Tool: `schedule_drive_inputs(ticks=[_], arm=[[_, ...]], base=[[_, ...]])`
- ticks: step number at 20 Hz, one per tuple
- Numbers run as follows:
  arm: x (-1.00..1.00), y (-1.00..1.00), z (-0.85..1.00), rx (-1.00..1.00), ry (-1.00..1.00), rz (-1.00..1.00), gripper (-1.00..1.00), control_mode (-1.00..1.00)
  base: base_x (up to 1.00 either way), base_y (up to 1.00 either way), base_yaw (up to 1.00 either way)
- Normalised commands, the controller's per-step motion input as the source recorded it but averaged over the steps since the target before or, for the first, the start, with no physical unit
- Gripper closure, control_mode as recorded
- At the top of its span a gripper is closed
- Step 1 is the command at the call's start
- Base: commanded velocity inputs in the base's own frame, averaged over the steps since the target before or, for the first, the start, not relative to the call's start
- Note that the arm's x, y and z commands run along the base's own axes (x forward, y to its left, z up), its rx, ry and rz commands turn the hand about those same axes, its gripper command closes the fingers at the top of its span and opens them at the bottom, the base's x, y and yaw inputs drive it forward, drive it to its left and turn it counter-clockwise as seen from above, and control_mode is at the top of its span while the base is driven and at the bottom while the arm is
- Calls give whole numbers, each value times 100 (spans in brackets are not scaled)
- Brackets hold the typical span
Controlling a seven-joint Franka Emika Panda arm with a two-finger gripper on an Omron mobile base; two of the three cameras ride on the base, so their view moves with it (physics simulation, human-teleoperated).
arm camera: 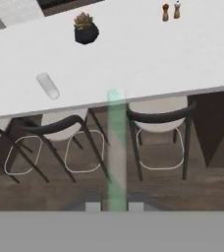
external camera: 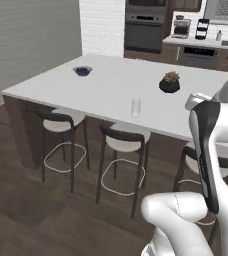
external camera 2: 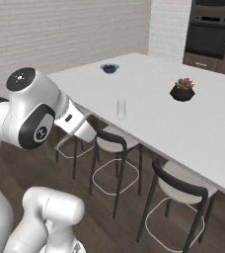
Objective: Take a straw from the drawer in front and place it inside the glass cup on the dining counter.
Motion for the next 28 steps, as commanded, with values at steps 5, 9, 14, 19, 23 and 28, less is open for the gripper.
schedule_drive_inputs(ticks=[5,9,14,19,23,28], arm=[[0,0,0,0,0,0,100,100],[0,0,0,0,0,0,100,100],[0,0,0,0,0,0,100,100],[0,0,0,0,0,0,100,100],[0,0,0,0,0,0,100,100],[0,0,0,0,0,0,100,100]], base=[[69,100,-47],[66,100,-43],[79,83,-39],[88,56,-33],[96,24,-25],[100,-8,-16]])
